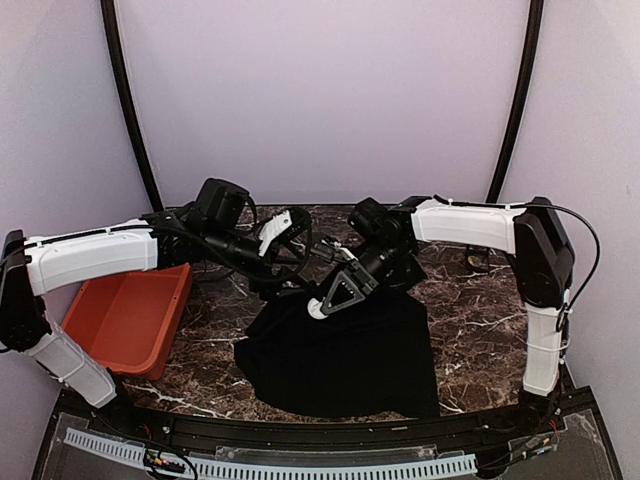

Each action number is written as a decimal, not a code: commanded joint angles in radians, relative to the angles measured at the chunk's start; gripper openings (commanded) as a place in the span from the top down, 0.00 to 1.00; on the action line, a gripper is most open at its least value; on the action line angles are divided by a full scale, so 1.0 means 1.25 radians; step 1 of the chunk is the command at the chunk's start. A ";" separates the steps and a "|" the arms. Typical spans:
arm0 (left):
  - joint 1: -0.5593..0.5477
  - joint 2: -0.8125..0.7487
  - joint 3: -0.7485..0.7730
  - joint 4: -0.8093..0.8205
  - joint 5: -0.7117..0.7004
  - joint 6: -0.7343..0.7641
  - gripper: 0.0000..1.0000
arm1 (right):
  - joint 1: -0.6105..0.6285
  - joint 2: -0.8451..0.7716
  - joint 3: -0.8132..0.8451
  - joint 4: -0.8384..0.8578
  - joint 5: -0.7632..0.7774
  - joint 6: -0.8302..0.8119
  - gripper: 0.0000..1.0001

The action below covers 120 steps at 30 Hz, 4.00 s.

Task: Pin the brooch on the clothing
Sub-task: Cross the brooch on the flattened clothing, then pass from the right arm to the left

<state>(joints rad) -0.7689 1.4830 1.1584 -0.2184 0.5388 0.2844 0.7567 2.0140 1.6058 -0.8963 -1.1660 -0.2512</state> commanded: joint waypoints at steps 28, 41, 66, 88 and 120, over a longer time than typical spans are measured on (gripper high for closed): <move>0.007 0.126 0.042 -0.064 0.177 -0.050 0.43 | 0.035 -0.031 0.007 -0.039 0.125 -0.055 1.00; 0.006 0.146 0.054 -0.077 0.207 -0.059 0.49 | 0.035 -0.075 -0.014 -0.002 0.151 -0.045 1.00; 0.007 0.164 0.056 -0.057 0.212 -0.086 0.54 | 0.035 -0.199 -0.107 0.226 0.242 0.008 1.00; 0.067 0.078 -0.042 0.214 0.292 -0.257 0.56 | 0.031 -0.207 -0.165 0.303 0.198 0.015 1.00; 0.067 0.127 0.000 0.115 0.305 -0.208 0.73 | -0.003 -0.227 -0.154 0.305 0.176 0.030 1.00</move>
<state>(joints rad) -0.6853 1.6386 1.1469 -0.0593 0.9363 0.0257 0.7582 1.7557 1.4059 -0.5514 -0.8974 -0.2077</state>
